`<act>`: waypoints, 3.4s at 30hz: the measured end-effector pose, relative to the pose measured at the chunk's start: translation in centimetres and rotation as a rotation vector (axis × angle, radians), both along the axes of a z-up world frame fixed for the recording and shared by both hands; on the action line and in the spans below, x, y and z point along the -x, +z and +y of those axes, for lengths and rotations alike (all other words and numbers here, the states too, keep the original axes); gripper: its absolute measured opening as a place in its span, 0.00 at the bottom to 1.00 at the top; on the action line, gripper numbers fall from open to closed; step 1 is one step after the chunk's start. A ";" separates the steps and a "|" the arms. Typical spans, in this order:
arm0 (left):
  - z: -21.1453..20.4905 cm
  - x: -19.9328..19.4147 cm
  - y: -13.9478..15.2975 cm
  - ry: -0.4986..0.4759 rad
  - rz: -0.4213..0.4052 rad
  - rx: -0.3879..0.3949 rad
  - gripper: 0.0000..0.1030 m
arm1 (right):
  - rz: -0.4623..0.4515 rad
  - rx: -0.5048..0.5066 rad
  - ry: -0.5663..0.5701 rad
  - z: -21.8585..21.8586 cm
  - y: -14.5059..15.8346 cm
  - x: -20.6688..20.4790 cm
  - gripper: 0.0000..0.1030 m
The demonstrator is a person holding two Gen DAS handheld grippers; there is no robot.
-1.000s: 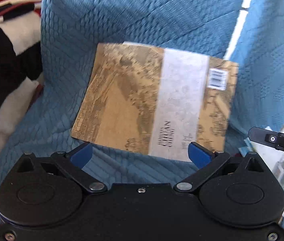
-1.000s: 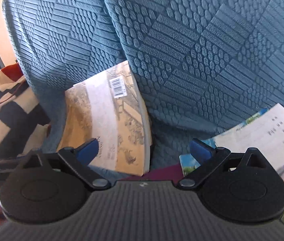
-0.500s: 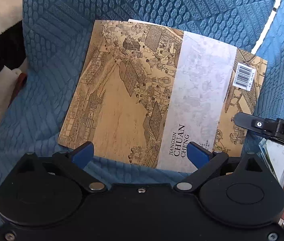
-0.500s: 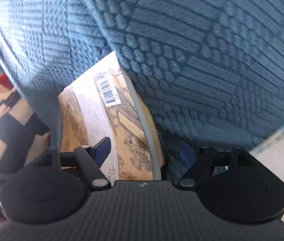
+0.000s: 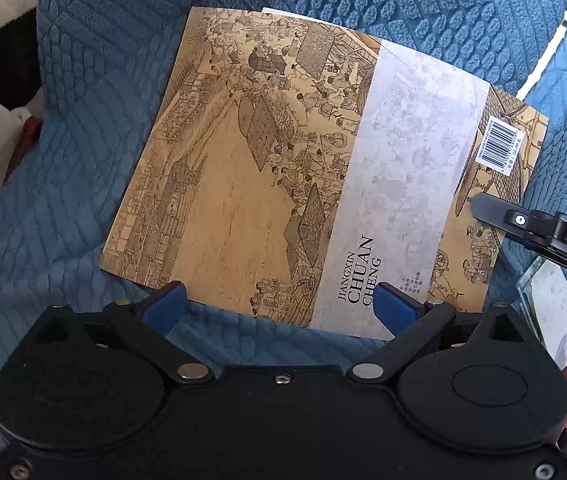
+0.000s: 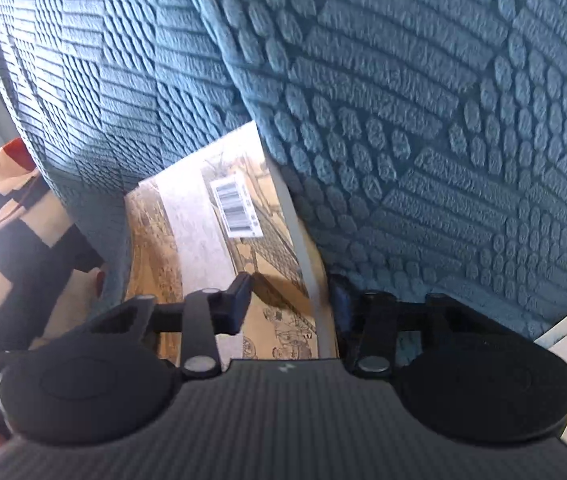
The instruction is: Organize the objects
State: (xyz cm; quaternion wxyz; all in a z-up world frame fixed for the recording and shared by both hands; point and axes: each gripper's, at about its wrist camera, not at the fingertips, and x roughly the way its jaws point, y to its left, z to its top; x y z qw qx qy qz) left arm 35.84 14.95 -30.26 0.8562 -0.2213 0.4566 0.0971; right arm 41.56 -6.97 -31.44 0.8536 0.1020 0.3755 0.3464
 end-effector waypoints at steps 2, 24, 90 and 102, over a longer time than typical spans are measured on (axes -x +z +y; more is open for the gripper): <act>0.9 -0.1 -0.1 0.011 0.019 0.022 0.96 | -0.018 0.006 0.007 -0.2 0.5 0.3 0.35; 3.8 2.6 0.4 0.095 0.059 0.189 0.91 | -0.399 0.148 0.063 2.2 5.3 6.9 0.14; 4.9 16.6 5.2 0.146 -0.202 0.601 0.10 | -0.298 0.066 0.528 0.3 7.1 23.7 0.11; 4.8 16.4 5.3 0.142 -0.197 0.589 0.10 | 0.454 -0.405 -0.063 -5.8 1.1 20.2 0.55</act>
